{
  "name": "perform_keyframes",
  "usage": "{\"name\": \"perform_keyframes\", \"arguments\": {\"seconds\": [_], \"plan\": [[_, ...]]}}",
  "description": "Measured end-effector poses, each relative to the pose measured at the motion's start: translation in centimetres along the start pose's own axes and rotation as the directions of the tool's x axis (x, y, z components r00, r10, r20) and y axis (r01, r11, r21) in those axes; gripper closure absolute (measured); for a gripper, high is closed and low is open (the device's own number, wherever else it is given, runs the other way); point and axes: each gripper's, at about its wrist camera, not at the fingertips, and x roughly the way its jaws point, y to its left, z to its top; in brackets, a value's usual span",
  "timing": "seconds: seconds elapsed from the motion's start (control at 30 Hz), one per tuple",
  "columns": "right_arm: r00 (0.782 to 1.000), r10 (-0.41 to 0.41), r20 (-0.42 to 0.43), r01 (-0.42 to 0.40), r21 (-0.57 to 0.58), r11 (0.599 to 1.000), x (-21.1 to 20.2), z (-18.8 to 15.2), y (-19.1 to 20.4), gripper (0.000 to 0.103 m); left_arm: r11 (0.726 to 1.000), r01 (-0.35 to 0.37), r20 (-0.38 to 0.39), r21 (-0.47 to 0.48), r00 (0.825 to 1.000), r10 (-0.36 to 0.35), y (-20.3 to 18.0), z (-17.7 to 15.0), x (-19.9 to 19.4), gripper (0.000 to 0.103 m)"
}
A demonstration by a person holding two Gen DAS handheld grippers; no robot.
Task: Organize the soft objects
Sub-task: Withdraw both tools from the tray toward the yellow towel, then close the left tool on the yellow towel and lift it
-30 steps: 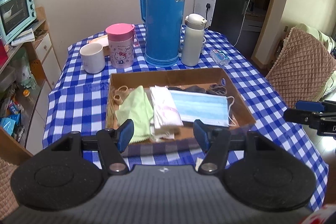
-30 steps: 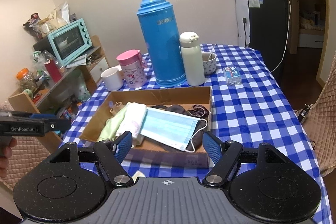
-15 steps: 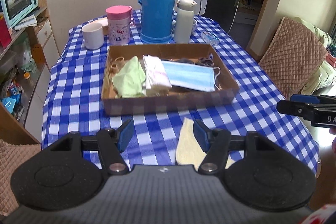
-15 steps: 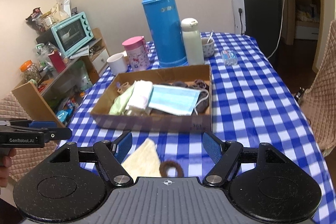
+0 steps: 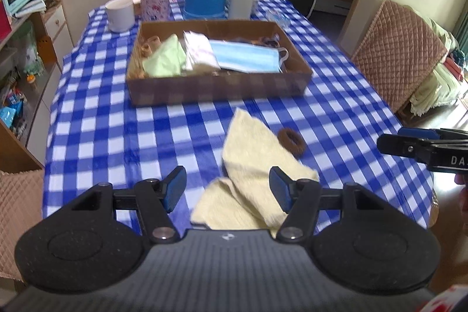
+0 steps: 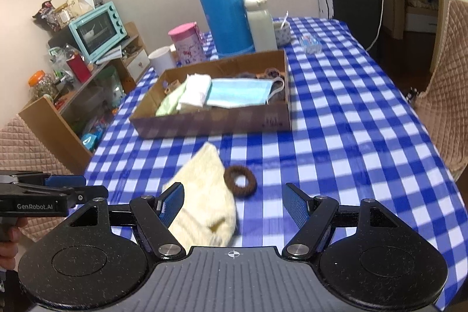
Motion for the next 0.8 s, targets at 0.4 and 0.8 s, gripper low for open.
{"name": "perform_keyframes", "arguments": {"seconds": [0.4,0.8], "plan": [[0.994,-0.019,-0.105,0.022,0.028,0.999,1.3,-3.7,-1.1,0.029,0.999,0.037,-0.138,0.005,0.99,-0.036,-1.5,-4.5,3.5,0.043],[0.986,-0.048,-0.161,0.061,0.072,0.996,2.2,-5.3,-2.9,0.029,1.0,0.009,-0.206,-0.006,0.979,-0.01,-0.9,-6.6,7.5,0.053]]}}
